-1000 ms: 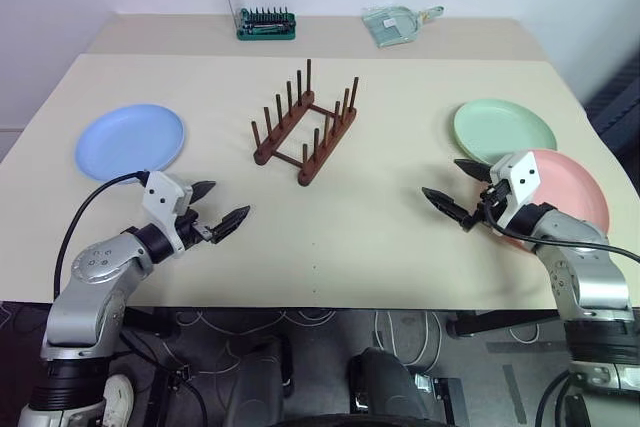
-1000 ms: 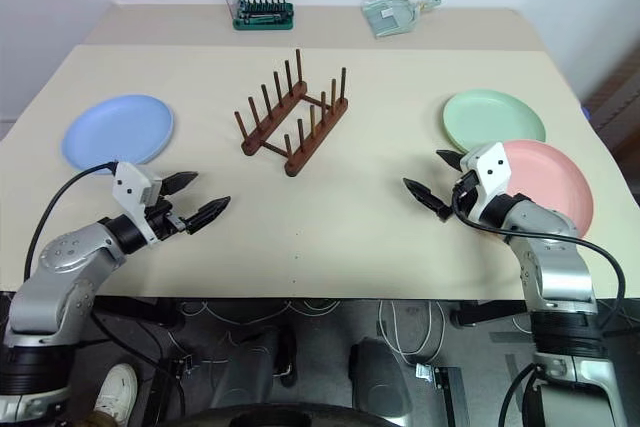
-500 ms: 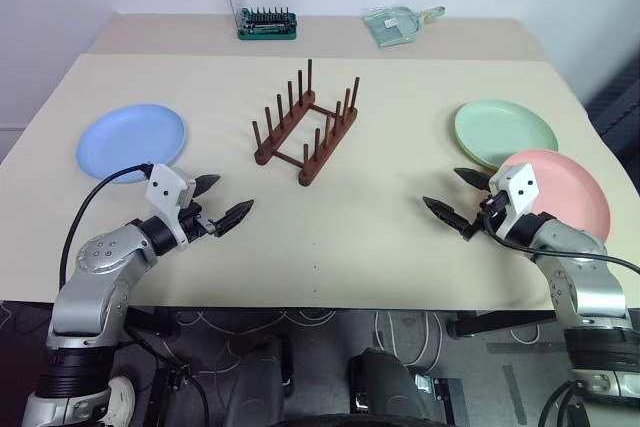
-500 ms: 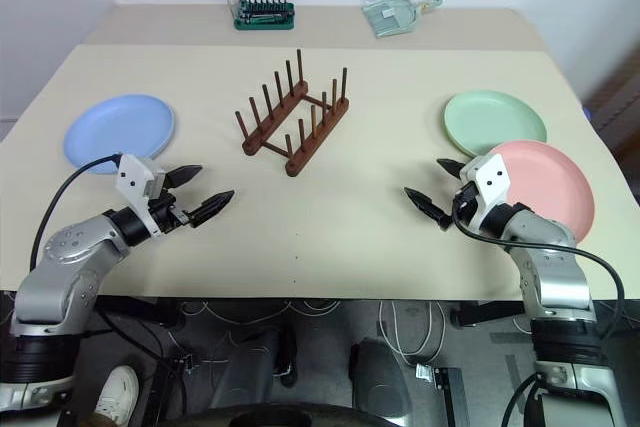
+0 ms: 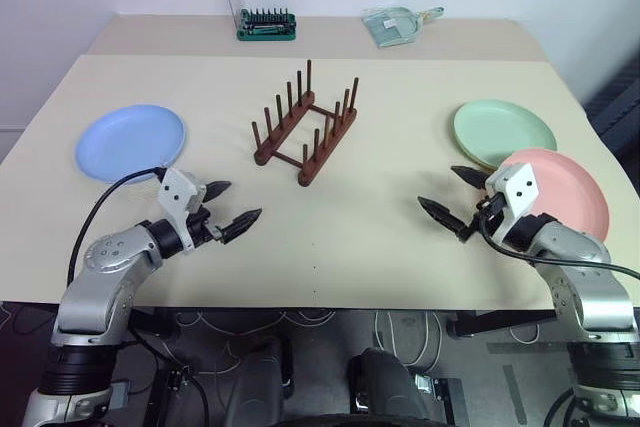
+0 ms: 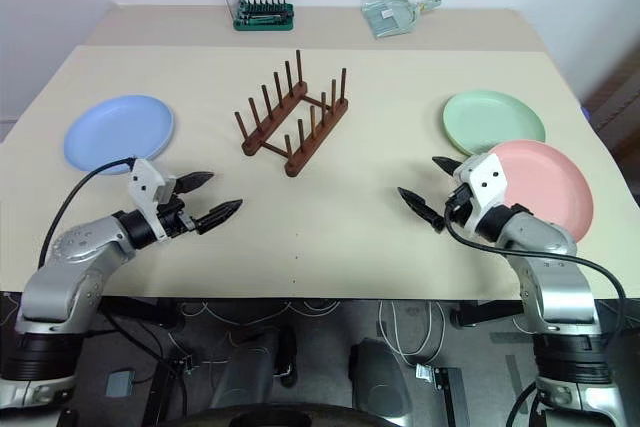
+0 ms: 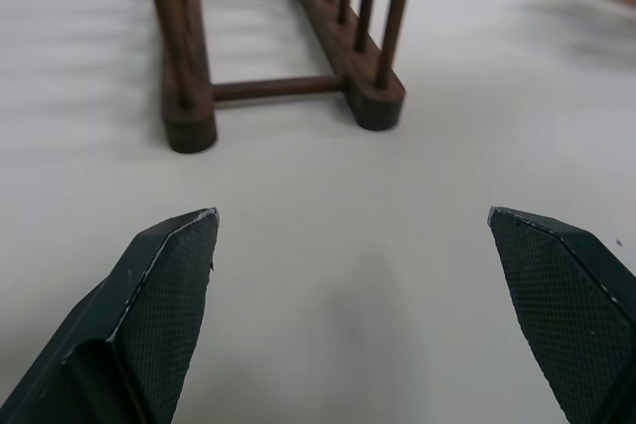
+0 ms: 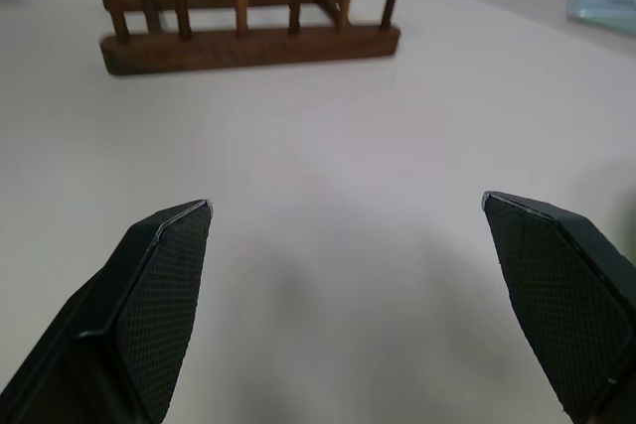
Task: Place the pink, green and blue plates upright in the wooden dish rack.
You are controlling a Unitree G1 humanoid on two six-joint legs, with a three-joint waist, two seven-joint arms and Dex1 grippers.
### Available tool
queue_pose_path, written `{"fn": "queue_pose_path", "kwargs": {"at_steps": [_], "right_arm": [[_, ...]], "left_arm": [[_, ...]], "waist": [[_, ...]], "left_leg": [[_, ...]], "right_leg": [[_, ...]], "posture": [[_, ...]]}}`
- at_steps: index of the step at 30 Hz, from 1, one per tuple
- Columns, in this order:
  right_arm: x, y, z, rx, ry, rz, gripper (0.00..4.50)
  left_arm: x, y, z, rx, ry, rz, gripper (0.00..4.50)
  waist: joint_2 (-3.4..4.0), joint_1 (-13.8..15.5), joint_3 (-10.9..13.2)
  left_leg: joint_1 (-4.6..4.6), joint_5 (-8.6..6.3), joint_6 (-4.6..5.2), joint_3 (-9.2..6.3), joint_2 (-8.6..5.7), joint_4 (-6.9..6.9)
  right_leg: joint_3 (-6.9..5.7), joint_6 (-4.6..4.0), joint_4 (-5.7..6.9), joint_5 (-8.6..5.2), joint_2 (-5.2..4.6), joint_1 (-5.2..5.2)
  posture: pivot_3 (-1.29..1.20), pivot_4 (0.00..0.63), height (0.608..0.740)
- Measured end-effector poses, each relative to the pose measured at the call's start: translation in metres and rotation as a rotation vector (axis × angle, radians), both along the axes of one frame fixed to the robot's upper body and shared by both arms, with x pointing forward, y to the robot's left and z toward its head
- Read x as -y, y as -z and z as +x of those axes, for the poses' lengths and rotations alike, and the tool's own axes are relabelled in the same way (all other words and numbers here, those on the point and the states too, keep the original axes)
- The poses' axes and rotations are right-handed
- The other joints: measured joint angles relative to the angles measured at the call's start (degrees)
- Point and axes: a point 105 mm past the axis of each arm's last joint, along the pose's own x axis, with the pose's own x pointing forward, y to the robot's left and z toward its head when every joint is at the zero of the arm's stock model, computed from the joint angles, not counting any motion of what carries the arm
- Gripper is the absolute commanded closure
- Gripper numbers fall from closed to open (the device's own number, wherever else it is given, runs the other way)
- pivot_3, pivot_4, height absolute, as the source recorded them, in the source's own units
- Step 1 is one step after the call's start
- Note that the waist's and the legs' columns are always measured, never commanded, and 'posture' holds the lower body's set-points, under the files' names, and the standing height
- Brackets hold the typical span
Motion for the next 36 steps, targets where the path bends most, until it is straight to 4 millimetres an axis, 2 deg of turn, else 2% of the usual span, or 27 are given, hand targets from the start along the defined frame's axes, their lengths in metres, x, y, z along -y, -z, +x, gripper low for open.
{"fn": "queue_pose_path", "kwargs": {"at_steps": [5, 9, 13, 18, 27, 34, 36], "right_arm": [[-0.002, -0.003, -0.001, -0.008, 0.038, -0.012, 0.03], [-0.011, -0.015, -0.006, 0.025, 0.038, -0.018, 0.03], [-0.018, -0.012, -0.012, 0.014, 0.044, -0.009, 0.03], [-0.026, -0.01, -0.012, 0.011, 0.05, 0.016, 0.03], [-0.036, -0.012, -0.012, 0.019, 0.029, 0.022, 0.03], [-0.038, -0.012, -0.012, 0.022, 0.02, 0.027, 0.03], [-0.038, -0.013, -0.012, 0.025, 0.018, 0.027, 0.0]], "left_arm": [[0.014, 0.008, 0.001, -0.032, 0.066, 0.004, 0.0], [0.031, 0.002, 0.015, 0.0, 0.102, -0.01, 0.0], [0.048, 0.013, 0.036, -0.006, 0.023, -0.009, 0.0], [0.081, 0.031, 0.04, -0.037, 0.036, 0.02, 0.0], [0.118, 0.031, 0.065, 0.018, -0.06, 0.072, 0.0], [0.125, 0.031, 0.074, 0.035, -0.121, 0.07, 0.0], [0.126, 0.032, 0.075, 0.03, -0.126, 0.061, 0.54]], "waist": [[0.0, 0.08, 0.0], [0.0, 0.17, 0.0], [-0.03, 0.11, 0.01], [-0.03, 0.2, 0.01], [-0.04, 0.28, -0.01], [-0.04, 0.25, -0.03], [-0.04, 0.24, -0.03]], "left_leg": [[-0.02, 0.0, 0.01, 0.0, -0.01, 0.0], [-0.02, 0.0, 0.01, 0.0, -0.01, 0.01], [-0.03, -0.01, 0.02, 0.0, -0.02, 0.03], [-0.03, 0.0, 0.02, 0.0, -0.03, 0.04], [0.01, -0.01, 0.04, -0.01, -0.06, 0.1], [0.16, -0.01, 0.04, -0.06, -0.04, 0.11], [0.18, -0.03, 0.06, -0.09, -0.04, 0.13]], "right_leg": [[0.0, 0.0, -0.02, 0.0, 0.0, -0.01], [-0.01, 0.0, -0.02, 0.0, 0.01, 0.01], [-0.01, 0.0, -0.02, 0.0, 0.03, 0.01], [-0.02, 0.0, 0.0, 0.0, 0.05, 0.0], [-0.04, 0.01, 0.0, 0.0, 0.06, 0.09], [-0.05, 0.01, -0.01, 0.0, 0.04, 0.26], [-0.06, 0.01, -0.02, 0.0, 0.03, 0.31]], "posture": [[0.0, 0.15, 0.732], [0.0, 0.15, 0.732], [0.0, 0.15, 0.732], [0.0, 0.15, 0.732], [0.0, 0.15, 0.732], [0.0, 0.15, 0.732], [0.0, 0.15, 0.732]]}}
